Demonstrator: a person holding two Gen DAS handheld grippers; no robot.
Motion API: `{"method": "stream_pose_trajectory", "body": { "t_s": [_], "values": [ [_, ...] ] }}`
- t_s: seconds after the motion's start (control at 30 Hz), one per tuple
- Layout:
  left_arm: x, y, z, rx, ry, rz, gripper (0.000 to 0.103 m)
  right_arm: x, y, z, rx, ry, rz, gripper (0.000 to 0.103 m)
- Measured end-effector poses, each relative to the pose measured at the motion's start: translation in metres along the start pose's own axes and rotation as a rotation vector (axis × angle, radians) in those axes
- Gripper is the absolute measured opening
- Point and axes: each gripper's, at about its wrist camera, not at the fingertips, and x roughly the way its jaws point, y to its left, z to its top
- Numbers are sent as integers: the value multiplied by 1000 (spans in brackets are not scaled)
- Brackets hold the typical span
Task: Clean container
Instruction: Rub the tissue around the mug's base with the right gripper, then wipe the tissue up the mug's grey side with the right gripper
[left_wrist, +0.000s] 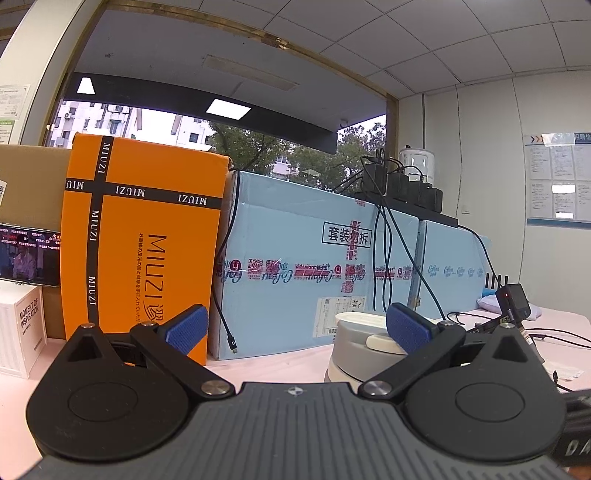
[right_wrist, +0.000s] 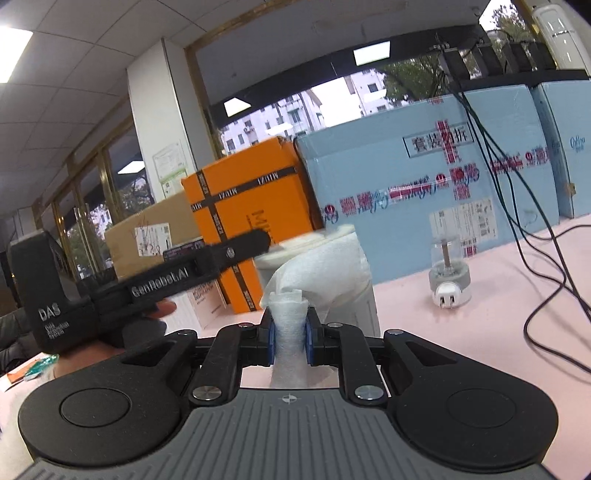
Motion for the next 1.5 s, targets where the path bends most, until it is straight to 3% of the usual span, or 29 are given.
{"method": "stream_pose_trajectory", "body": {
  "t_s": [0.27, 0.67, 1.2, 1.5],
  "values": [
    [0, 0, -1, 0, 2, -1, 103, 19, -11, -20, 34, 135, -4, 14],
    [0, -1, 2, -2, 1, -5, 103, -3, 2, 14, -14, -2, 13, 14],
    [-1, 0, 1, -4, 2, -7, 103, 11, -6, -4, -19, 108, -11, 14],
    [1, 0, 0, -2, 2, -12, 103, -9, 0, 14, -34, -33, 6, 14]
  ]
}}
